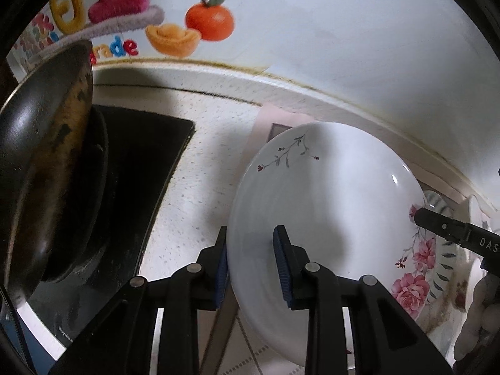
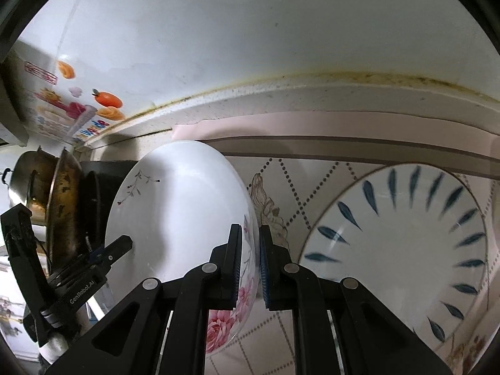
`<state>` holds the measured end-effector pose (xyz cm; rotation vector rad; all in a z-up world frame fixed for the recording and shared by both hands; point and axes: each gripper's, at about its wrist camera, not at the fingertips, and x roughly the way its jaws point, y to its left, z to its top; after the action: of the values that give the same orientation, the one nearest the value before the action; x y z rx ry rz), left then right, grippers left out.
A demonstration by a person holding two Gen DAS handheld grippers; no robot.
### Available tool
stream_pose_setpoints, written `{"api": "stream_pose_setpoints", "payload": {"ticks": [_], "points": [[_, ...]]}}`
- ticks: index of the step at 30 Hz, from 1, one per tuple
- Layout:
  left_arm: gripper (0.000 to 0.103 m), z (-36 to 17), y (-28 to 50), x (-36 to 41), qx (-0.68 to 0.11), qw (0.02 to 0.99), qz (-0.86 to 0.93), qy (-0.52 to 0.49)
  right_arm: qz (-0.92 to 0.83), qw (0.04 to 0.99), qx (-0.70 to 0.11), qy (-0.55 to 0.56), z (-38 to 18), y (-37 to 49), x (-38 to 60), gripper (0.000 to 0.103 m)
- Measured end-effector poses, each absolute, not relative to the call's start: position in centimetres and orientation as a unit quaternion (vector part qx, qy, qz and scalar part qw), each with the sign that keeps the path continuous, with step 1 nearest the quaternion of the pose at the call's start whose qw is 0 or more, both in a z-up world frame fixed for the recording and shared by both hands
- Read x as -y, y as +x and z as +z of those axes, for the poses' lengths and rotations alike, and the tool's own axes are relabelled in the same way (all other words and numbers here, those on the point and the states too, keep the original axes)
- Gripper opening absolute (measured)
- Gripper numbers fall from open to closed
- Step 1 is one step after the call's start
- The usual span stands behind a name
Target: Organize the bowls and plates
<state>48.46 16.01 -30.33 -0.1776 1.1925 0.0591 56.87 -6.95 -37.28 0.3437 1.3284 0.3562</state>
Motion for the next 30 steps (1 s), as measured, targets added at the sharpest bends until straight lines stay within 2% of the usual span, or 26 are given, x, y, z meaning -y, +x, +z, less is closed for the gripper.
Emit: {"api": "stream_pose_setpoints", "payload": {"ticks": [10, 19, 30], "points": [[0.025, -26.2, 43.5, -10.9, -0.557, 0.827, -0.020, -0.071, 0.159, 0.778, -0.587, 0.159, -31.7, 50.5, 12.3, 0.012], [0.025, -25.3, 39.1, -3.3, -0.567, 0.819, -0.079, -0.036, 0.122, 0.790, -0.579, 0.160, -28.4, 42.0, 20.3, 0.012], [0.025, -26.9, 34.6, 4.5, -0.591, 0.797, -0.127, 0.006, 0.071, 0.788, -0.582, 0.188, -28.8, 33.9, 29.0, 0.012]]}}
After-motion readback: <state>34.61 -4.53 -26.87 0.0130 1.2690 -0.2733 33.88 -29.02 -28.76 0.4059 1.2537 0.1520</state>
